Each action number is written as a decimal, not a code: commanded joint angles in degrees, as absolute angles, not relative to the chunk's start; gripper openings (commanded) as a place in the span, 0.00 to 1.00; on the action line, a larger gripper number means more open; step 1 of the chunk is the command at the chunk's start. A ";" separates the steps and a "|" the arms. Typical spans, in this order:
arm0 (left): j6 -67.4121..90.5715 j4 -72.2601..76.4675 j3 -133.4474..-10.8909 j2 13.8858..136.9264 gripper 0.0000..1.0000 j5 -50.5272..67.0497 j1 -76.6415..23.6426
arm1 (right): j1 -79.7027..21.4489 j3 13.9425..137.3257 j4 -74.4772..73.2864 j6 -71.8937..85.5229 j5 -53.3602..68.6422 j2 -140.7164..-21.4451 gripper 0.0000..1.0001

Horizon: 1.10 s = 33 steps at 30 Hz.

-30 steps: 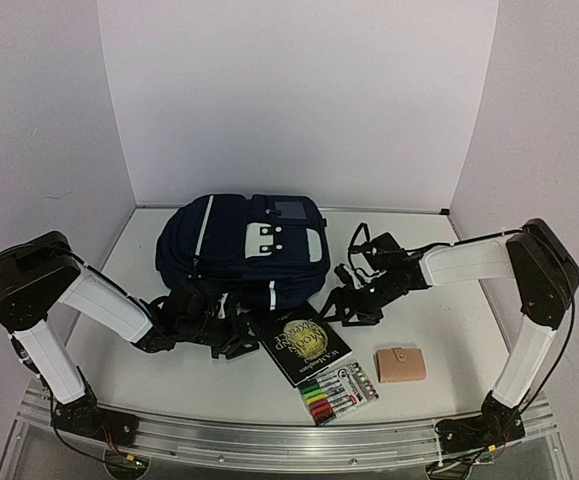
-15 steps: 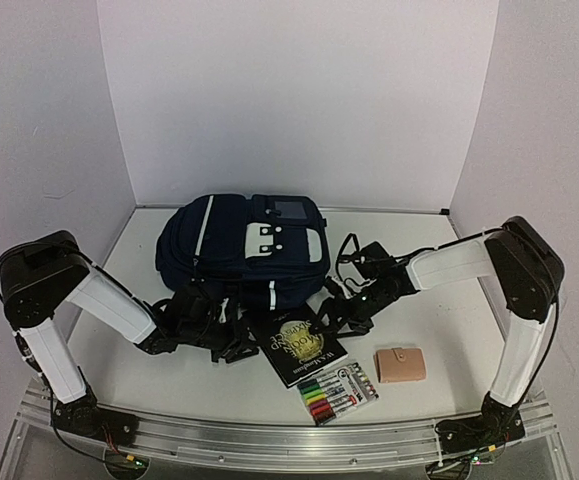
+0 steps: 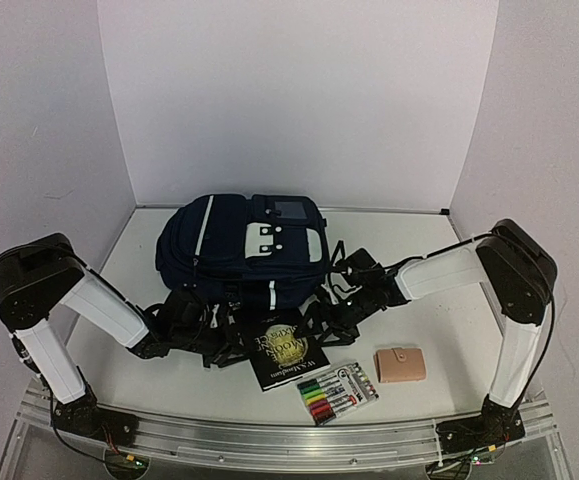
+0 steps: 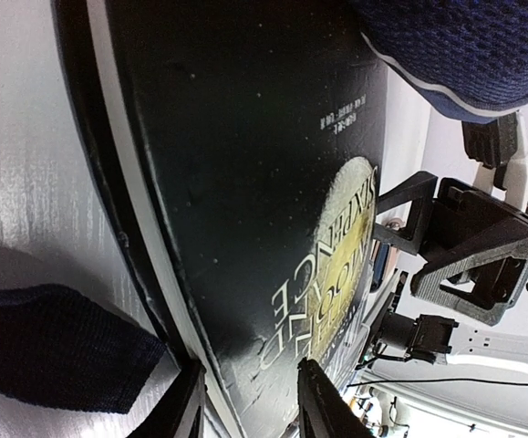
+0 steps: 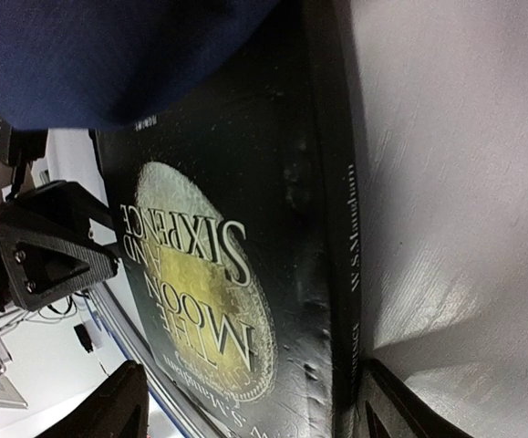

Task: Pack the student bag
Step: Pick up the book from the center of the board.

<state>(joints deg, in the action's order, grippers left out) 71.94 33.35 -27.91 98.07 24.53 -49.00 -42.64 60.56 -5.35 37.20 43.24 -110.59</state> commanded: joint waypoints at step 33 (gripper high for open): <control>65.36 24.84 -31.18 88.90 0.32 34.35 -51.38 | -57.75 56.81 13.18 54.03 36.41 -94.13 0.70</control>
<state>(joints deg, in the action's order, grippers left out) 66.87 18.04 -26.98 90.42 30.92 -48.97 -54.06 55.08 -0.04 52.51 28.96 -98.27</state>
